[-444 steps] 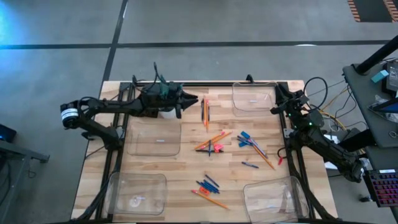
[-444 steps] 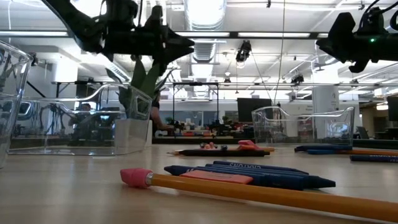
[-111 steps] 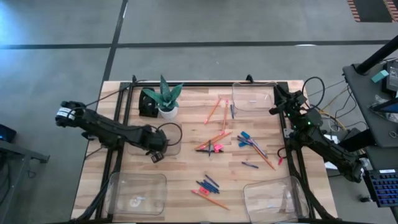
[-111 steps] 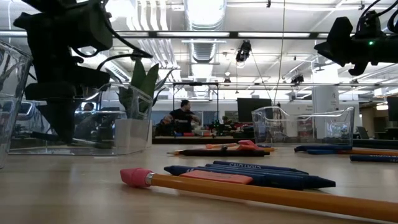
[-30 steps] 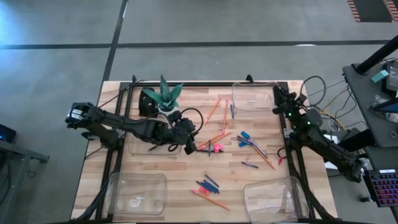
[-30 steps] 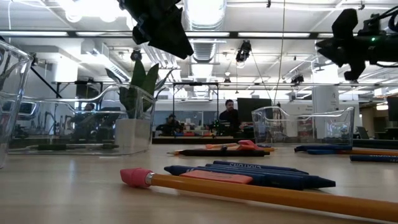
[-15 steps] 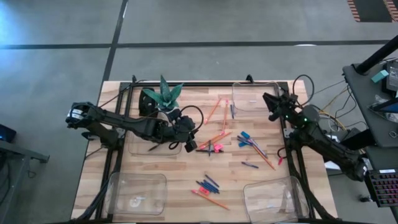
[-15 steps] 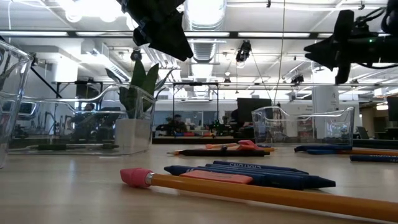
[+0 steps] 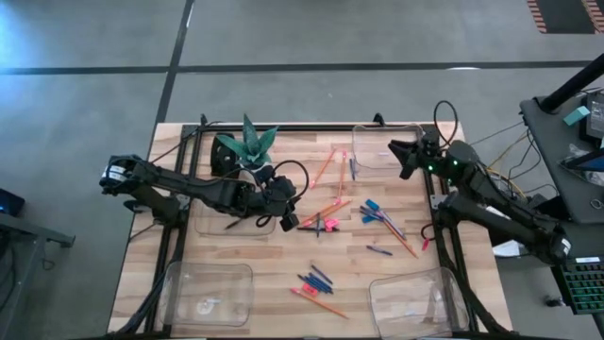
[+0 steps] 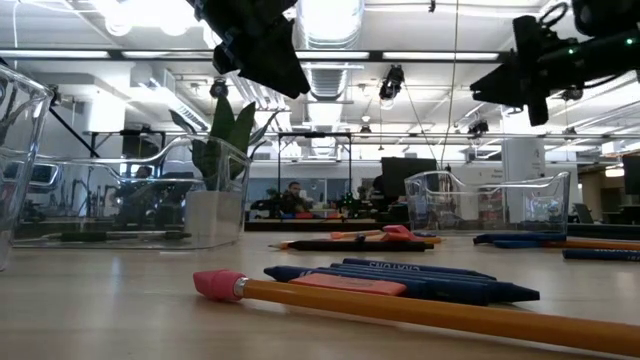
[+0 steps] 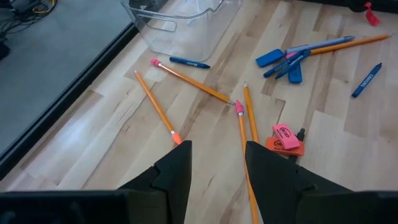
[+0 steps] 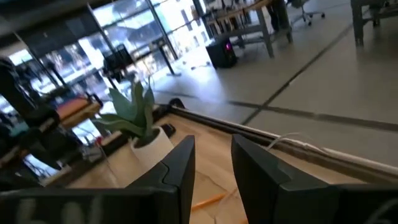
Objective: Sort crayons/erasers/pens/pencils in bins
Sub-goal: Put the orange pencil into the top right transparent bin
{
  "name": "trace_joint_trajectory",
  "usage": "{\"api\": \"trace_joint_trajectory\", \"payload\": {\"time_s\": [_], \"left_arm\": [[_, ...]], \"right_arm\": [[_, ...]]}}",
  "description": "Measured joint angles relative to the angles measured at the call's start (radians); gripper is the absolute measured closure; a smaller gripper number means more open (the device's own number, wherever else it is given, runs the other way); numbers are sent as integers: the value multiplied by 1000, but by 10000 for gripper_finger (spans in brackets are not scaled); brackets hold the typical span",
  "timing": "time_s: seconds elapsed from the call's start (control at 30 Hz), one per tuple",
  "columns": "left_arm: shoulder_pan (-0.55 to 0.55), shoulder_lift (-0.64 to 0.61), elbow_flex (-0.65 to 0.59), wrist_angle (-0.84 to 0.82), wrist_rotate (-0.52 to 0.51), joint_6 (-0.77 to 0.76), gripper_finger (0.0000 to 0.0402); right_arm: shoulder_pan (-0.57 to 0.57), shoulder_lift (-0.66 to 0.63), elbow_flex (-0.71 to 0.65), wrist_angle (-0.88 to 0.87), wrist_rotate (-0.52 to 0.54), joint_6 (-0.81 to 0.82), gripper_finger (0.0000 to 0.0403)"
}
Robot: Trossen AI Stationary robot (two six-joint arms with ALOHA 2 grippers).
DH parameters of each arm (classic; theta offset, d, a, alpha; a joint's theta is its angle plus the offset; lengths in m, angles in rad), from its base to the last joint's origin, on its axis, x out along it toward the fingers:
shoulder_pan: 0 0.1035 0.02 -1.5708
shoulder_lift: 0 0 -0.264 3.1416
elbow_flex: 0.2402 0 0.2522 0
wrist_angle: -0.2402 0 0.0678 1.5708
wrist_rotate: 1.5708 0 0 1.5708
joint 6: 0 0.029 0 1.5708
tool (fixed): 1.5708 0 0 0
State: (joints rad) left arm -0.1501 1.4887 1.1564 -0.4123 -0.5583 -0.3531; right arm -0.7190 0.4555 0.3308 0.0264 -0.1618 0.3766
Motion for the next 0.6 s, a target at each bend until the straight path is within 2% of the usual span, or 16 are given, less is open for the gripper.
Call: {"api": "trace_joint_trajectory", "payload": {"time_s": [0.2, 0.43, 0.6], "left_arm": [[29, 0, 0, -3, -1, 45, 265], [51, -1, 0, -60, 0, 48, 265], [51, -1, 0, -115, 0, 19, 265]], "right_arm": [[1, 120, 99, -26, 4, -47, 304], [1, 317, 231, -109, 4, -140, 270], [1, 471, 310, -99, 0, -250, 281]]}}
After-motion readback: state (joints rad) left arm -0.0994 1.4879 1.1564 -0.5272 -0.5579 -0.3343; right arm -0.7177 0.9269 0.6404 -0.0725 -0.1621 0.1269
